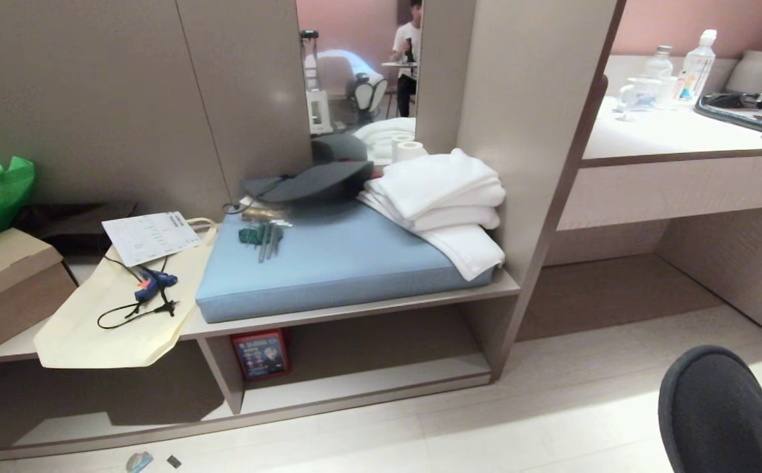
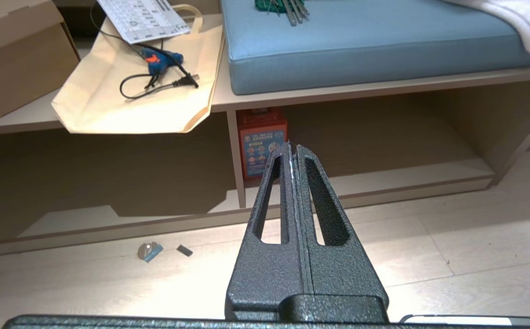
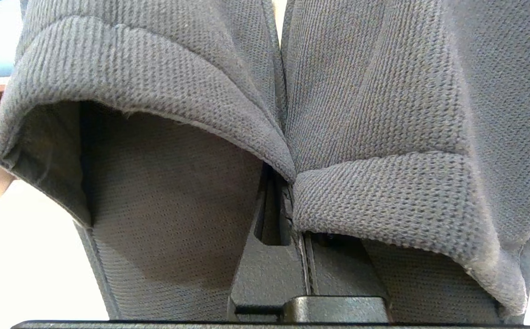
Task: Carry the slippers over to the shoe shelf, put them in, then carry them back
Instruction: Place the slippers into the shoe cabinet
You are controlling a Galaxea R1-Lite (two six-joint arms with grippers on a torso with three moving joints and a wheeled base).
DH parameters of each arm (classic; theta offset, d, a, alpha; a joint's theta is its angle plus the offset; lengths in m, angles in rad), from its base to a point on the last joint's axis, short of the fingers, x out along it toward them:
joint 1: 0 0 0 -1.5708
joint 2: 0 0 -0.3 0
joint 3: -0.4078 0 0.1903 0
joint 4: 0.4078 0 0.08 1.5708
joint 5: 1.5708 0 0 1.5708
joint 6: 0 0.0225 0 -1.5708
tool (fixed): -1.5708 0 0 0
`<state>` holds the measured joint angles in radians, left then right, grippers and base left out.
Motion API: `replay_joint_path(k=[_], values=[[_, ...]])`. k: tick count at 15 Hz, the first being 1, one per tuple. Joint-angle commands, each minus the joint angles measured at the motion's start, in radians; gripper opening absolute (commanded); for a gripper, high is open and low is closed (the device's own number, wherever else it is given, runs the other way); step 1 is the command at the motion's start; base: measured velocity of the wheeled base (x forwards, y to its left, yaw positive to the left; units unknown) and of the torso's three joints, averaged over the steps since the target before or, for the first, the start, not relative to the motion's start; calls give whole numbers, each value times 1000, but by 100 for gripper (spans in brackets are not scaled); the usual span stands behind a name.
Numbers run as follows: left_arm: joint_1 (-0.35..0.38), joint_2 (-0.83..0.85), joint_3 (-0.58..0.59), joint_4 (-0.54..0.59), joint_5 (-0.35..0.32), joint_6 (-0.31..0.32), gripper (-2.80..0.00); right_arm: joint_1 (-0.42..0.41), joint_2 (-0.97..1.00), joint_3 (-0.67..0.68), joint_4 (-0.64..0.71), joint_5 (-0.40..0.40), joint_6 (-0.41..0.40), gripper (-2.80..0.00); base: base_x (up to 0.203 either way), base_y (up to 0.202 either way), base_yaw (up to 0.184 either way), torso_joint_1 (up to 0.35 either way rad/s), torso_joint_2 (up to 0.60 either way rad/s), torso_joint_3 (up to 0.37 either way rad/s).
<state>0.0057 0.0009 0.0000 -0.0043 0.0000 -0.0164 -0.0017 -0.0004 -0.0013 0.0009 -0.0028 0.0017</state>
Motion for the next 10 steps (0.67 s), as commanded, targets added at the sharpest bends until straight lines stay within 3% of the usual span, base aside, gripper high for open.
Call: replay_joint_path(k=[1, 10], values=[[0, 1, 0, 0, 0, 0, -280, 0, 0, 0, 1, 0, 0, -280, 0, 0, 0, 2, -2, -153], [2, 1, 0, 0, 0, 0, -280, 0, 0, 1, 1, 0, -2, -280, 0, 0, 0, 4, 4, -192]])
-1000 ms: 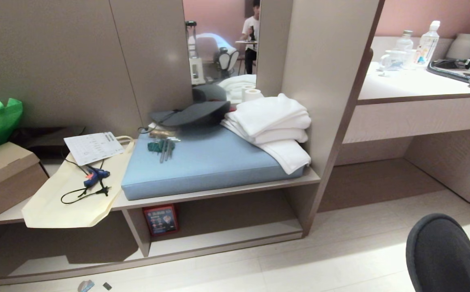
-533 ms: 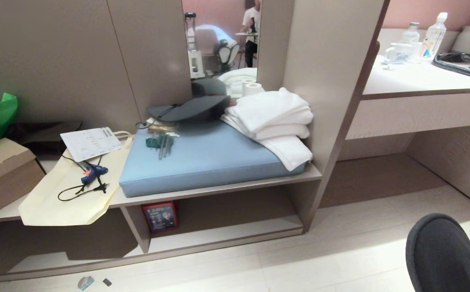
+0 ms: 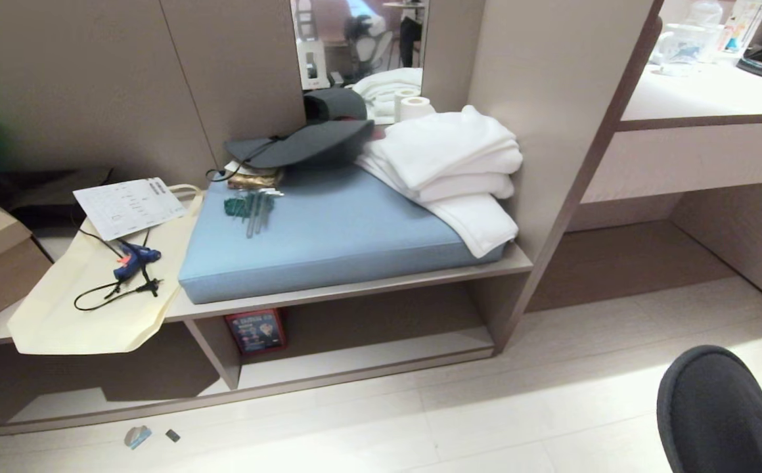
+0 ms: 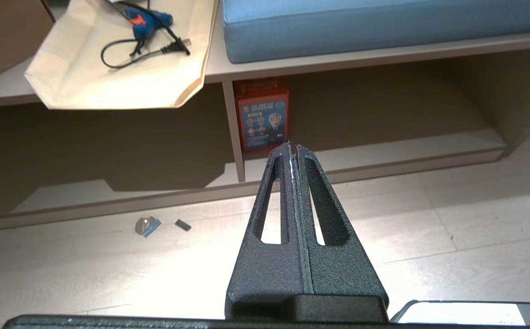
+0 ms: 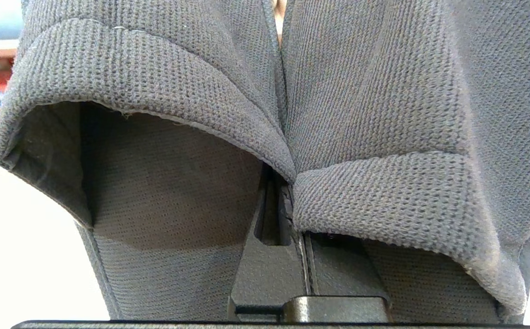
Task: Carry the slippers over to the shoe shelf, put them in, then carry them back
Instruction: Place the slippers into the shoe cabinet
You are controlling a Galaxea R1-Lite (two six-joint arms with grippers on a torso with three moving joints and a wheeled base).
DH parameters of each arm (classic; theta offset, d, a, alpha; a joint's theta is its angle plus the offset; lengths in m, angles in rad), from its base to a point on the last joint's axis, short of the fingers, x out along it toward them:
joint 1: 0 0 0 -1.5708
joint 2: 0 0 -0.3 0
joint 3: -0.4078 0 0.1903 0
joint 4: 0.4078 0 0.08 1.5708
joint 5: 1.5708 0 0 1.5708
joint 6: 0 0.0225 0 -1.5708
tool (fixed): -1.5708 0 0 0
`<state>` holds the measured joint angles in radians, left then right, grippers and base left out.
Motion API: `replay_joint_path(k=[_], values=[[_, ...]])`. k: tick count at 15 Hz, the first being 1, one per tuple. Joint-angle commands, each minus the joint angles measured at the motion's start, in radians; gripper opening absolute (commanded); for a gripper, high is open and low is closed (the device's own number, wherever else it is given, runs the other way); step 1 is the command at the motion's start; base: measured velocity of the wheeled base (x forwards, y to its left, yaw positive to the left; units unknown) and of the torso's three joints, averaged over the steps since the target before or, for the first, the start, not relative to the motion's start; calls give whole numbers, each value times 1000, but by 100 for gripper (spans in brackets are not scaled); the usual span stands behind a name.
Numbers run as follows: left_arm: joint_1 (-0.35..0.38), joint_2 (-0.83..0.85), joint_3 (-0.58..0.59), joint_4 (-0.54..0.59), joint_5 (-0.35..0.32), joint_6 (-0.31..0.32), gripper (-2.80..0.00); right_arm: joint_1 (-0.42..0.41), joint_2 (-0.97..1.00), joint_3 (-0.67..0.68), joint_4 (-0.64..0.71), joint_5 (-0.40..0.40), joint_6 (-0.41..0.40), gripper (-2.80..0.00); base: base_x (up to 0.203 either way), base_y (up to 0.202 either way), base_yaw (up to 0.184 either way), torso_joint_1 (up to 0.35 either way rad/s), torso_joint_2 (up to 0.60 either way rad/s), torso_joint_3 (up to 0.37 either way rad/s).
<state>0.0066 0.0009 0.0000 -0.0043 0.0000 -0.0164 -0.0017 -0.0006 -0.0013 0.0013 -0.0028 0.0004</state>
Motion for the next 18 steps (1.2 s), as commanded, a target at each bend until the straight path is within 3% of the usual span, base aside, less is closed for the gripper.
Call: replay_joint_path(k=[1, 18], values=[[1, 1, 0, 0, 0, 0, -280, 0, 1, 0, 0, 0, 0, -280, 0, 0, 0, -6, 2, -198], [1, 1, 0, 0, 0, 0, -280, 0, 1, 0, -1, 0, -8, -280, 0, 0, 0, 4, 2, -199]])
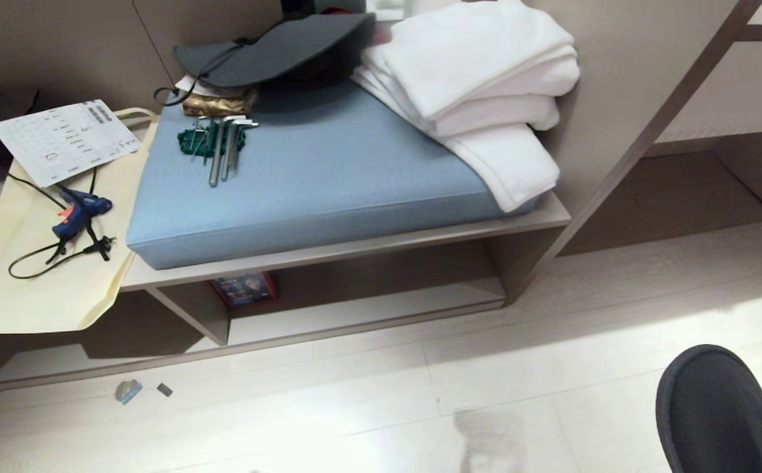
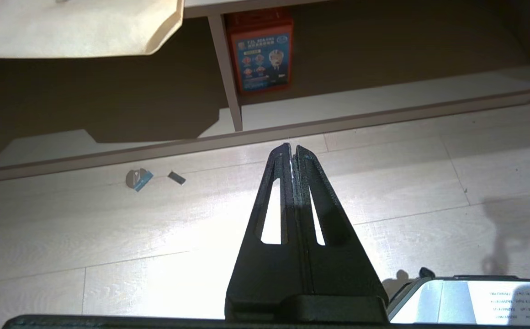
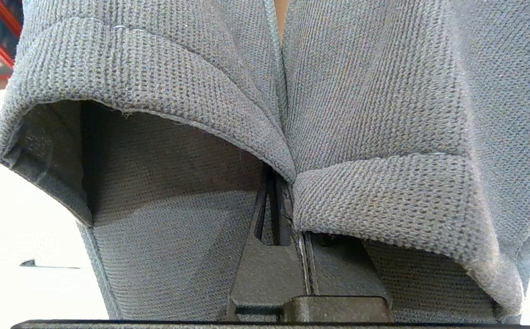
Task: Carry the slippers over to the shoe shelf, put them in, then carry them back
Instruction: Place the slippers into the shoe cabinet
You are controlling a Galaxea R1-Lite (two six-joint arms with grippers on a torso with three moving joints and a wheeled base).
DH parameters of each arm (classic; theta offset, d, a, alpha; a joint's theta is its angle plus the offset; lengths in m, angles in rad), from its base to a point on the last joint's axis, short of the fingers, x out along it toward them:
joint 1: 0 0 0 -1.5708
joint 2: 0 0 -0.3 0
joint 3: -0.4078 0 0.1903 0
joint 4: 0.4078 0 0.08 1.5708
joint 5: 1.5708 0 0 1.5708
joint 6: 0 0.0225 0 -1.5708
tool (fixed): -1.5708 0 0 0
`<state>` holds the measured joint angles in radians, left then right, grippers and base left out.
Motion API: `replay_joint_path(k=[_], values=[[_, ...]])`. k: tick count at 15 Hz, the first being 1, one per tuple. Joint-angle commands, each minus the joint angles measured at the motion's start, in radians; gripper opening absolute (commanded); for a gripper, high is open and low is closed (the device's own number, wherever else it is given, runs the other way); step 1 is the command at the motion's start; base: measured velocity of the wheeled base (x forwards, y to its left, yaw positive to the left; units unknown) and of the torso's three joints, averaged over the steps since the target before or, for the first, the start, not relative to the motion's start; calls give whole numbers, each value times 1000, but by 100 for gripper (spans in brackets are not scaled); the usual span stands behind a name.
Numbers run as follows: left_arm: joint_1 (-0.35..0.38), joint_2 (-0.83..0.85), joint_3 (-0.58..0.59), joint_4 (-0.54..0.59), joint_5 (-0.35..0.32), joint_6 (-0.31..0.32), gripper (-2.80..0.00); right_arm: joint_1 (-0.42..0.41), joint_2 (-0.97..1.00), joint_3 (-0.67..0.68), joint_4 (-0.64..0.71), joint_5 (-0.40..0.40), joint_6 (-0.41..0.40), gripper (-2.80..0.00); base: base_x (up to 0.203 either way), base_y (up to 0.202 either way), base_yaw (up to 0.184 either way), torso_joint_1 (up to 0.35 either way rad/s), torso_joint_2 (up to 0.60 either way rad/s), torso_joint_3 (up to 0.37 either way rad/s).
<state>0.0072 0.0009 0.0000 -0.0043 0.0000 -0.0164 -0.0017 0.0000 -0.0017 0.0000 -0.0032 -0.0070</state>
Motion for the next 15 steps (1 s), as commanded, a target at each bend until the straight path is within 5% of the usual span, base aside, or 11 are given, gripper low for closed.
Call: replay_joint_path(k=[1, 15], values=[[0, 1, 0, 0, 0, 0, -280, 0, 0, 0, 0, 0, -1, -280, 0, 0, 0, 5, 2, -205], [0, 1, 0, 0, 0, 0, -280, 0, 0, 0, 0, 0, -1, -280, 0, 0, 0, 3, 3, -198]])
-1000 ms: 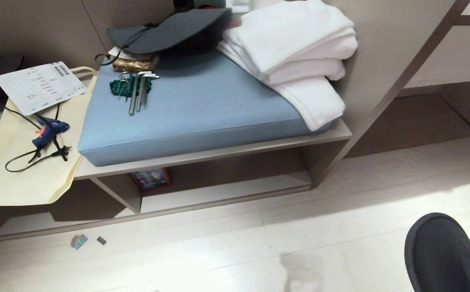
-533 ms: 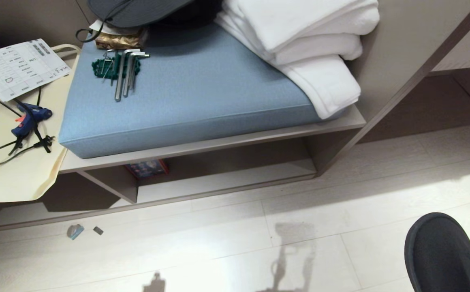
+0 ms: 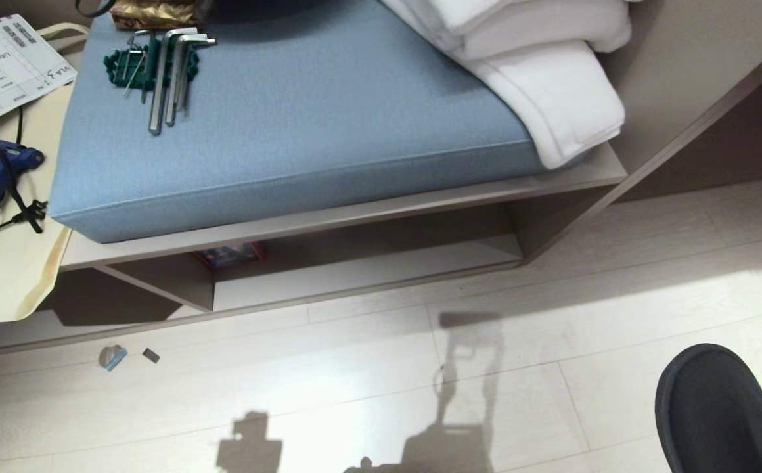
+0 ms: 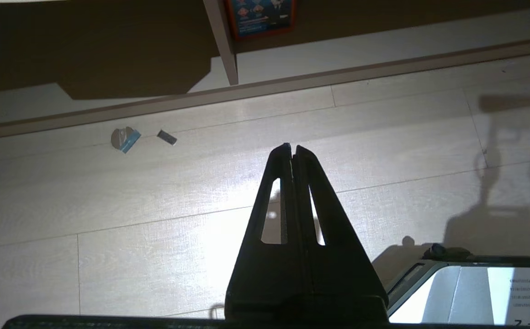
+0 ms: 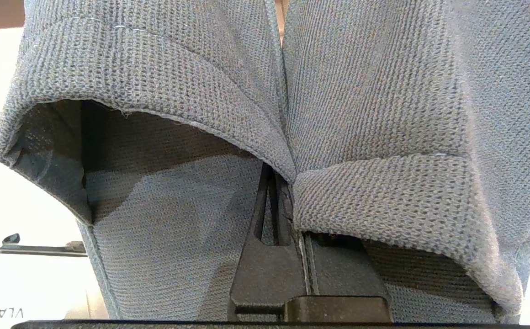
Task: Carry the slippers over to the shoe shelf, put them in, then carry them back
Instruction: Place the slippers into the shoe cabinet
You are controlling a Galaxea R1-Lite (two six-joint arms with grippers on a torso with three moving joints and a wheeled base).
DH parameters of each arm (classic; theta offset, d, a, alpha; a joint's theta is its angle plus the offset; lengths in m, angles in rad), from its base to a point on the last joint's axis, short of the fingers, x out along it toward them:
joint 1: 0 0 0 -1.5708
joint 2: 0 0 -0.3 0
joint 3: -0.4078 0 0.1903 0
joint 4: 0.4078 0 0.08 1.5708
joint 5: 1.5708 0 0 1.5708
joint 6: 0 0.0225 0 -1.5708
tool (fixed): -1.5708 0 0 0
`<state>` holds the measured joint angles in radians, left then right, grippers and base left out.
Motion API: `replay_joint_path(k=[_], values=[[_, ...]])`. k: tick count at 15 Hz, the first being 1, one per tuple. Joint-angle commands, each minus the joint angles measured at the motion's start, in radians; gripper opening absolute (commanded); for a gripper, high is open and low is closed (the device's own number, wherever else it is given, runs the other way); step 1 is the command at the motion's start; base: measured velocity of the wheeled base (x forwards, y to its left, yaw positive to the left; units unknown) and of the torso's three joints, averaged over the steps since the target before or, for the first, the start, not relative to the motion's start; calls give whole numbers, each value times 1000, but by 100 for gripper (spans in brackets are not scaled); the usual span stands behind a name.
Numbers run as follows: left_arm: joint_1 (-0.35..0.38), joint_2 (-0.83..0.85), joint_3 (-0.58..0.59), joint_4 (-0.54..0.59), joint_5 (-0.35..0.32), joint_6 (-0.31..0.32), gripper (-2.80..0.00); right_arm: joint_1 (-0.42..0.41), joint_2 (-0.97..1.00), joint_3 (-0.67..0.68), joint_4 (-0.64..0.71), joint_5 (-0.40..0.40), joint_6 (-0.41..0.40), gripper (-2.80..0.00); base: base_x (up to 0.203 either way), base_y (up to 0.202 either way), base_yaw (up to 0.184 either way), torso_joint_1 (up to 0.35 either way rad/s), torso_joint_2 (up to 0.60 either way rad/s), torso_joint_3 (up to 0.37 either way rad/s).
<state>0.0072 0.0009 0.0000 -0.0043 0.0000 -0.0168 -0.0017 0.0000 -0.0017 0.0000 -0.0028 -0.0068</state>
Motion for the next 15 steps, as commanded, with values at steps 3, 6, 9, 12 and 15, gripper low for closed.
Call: replay_joint_path(k=[3, 6, 9, 12, 15], values=[[0, 1, 0, 0, 0, 0, -280, 0, 1, 0, 0, 0, -1, -280, 0, 0, 0, 3, 3, -200], [0, 1, 0, 0, 0, -1, -280, 0, 0, 0, 0, -1, -1, -280, 0, 0, 0, 4, 4, -198], [0, 1, 0, 0, 0, 0, -280, 0, 0, 0, 0, 0, 1, -280, 0, 0, 0, 0, 0, -193], [0, 1, 0, 0, 0, 0, -280, 0, 0, 0, 0, 0, 1, -280, 0, 0, 0, 1, 4, -197], [0, 1, 0, 0, 0, -2, -280, 0, 0, 0, 0, 0, 1, -280, 0, 0, 0, 3, 2, -196]])
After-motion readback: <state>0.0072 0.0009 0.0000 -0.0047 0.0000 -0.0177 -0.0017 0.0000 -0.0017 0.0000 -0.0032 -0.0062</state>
